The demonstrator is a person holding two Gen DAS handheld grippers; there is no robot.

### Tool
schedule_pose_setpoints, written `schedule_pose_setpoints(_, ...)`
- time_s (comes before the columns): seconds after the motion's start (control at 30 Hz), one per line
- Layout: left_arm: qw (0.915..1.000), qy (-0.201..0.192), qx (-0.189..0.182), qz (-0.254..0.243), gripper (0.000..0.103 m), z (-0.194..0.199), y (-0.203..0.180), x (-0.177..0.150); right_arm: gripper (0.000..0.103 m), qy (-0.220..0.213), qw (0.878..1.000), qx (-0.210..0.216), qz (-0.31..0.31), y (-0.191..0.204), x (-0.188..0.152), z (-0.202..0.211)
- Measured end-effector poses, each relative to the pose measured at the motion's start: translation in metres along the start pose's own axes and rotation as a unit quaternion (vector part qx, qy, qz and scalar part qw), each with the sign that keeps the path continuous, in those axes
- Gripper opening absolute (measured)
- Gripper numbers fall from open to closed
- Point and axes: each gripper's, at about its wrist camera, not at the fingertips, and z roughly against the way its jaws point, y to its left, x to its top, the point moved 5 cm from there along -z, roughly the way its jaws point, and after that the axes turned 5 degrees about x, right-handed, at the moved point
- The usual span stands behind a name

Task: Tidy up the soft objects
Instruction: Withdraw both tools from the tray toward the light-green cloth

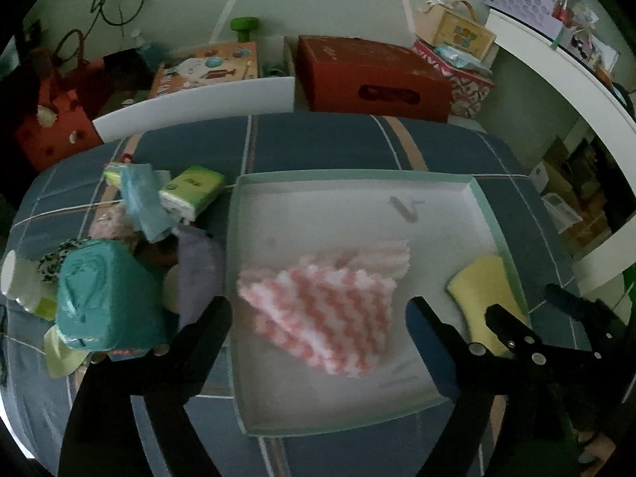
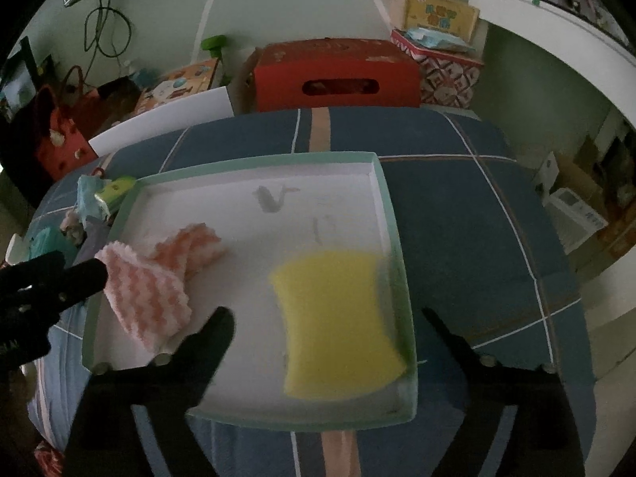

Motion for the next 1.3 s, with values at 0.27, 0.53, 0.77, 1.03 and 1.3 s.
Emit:
schedule_pose_setpoints(0.27,0.9999,-0.016,0.005,0.001,0.101,0.023,0.020,-0.006,0.102,-0.010,1.000,-0.003,0.022,0.020,-0.001,0.024)
schedule_pose_setpoints(0.53,0.9993,-0.034,0.014,0.001,0.101,0.053,0.042,-0.018,0.102,-0.019,0.999,-0.002,0.029,0.038,-0.006,0.050)
schedule_pose_setpoints(0.77,0.9985,-0.042,0.033,0.012,0.101,0.071,0.076,-0.035,0.102,-0.024,0.999,0.010,0.046,0.069,-0.015,0.067)
schedule_pose_setpoints(1.03,0.9953,-0.070,0.045,0.050,0.101,0.098,0.127,-0.049,0.102,-0.029,0.997,0.029,0.068,0.112,-0.023,0.082)
schedule_pose_setpoints(1.3,0.9894,-0.091,0.063,0.093,0.101,0.114,0.187,-0.076,0.102,-0.029,0.995,0.042,0.090,0.154,-0.037,0.091)
